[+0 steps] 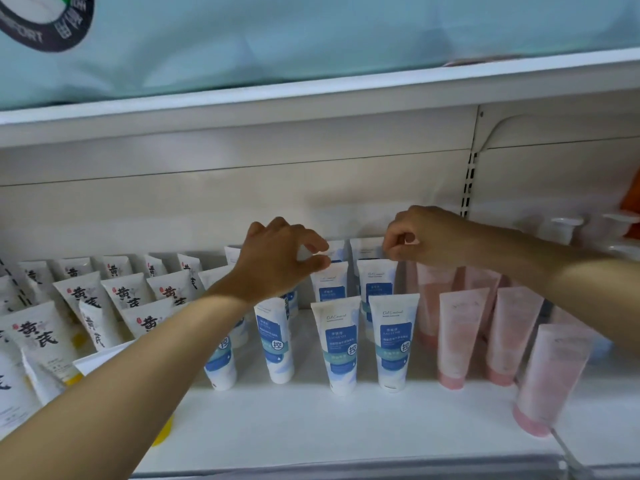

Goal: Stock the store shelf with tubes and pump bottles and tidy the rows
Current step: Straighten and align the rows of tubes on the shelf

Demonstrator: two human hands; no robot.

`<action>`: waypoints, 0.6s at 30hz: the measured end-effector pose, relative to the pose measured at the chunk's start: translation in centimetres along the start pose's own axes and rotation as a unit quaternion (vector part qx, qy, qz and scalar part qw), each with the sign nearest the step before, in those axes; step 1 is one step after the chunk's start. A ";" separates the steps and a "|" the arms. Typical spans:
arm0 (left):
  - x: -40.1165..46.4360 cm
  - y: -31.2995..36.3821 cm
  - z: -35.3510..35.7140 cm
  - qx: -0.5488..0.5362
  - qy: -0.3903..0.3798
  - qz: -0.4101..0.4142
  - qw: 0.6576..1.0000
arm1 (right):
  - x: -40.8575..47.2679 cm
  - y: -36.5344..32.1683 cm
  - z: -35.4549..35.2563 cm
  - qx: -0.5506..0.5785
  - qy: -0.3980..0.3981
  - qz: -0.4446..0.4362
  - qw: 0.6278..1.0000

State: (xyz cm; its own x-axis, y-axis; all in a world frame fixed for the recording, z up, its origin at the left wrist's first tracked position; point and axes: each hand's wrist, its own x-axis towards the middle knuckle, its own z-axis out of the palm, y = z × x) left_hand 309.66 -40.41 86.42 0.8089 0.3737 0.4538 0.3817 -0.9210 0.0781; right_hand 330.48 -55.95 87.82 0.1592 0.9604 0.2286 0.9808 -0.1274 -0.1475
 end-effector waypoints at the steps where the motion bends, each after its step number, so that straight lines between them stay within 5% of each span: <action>1: 0.2 -0.2 0.3 0.009 -0.014 -0.004 1.000 | 0.3 0.2 0.3 -0.011 -0.009 0.005 1.000; 7: 1.2 -0.7 1.9 0.030 -0.060 -0.021 0.998 | 1.6 0.1 1.3 -0.048 -0.053 0.023 0.997; 18: 0.0 -1.2 0.2 -0.073 0.000 -0.048 0.996 | 1.7 -0.7 0.6 -0.024 -0.008 -0.018 1.000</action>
State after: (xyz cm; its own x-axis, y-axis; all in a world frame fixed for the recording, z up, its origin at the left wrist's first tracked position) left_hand 309.30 -39.27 86.19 0.7717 0.4618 0.4374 0.3888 -0.8867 0.2501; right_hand 329.95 -54.09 87.73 0.1215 0.9685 0.2172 0.9903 -0.1034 -0.0927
